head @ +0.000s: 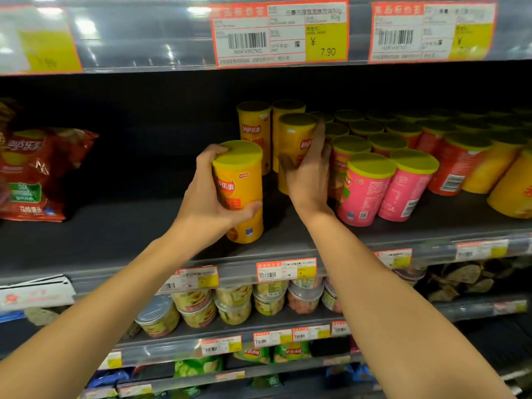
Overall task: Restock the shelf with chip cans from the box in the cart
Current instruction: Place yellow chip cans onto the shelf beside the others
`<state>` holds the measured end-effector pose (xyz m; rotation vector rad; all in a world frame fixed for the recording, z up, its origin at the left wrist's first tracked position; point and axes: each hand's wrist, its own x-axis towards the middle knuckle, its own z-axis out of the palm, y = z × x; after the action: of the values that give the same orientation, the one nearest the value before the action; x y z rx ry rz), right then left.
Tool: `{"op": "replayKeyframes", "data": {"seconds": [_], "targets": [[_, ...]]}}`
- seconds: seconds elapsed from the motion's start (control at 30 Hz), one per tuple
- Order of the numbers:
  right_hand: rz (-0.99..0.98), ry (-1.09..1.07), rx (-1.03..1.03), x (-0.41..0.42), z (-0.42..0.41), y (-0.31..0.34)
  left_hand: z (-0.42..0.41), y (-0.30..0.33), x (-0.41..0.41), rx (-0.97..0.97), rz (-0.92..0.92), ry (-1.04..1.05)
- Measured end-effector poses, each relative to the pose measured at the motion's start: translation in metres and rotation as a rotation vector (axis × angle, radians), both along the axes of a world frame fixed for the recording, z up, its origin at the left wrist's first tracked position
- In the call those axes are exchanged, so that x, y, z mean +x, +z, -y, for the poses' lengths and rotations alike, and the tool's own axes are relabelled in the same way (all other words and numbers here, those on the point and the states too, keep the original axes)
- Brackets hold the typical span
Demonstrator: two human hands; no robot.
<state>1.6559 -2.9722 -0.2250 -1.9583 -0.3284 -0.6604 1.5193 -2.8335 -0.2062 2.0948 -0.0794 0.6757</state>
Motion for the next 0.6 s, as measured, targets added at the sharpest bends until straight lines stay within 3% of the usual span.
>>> {"op": "replayKeyframes", "data": {"seconds": [0.6], "targets": [[-0.092, -0.041, -0.063, -0.007, -0.006, -0.004, -0.004, 0.003, -0.001, 0.023, -0.036, -0.028]]}}
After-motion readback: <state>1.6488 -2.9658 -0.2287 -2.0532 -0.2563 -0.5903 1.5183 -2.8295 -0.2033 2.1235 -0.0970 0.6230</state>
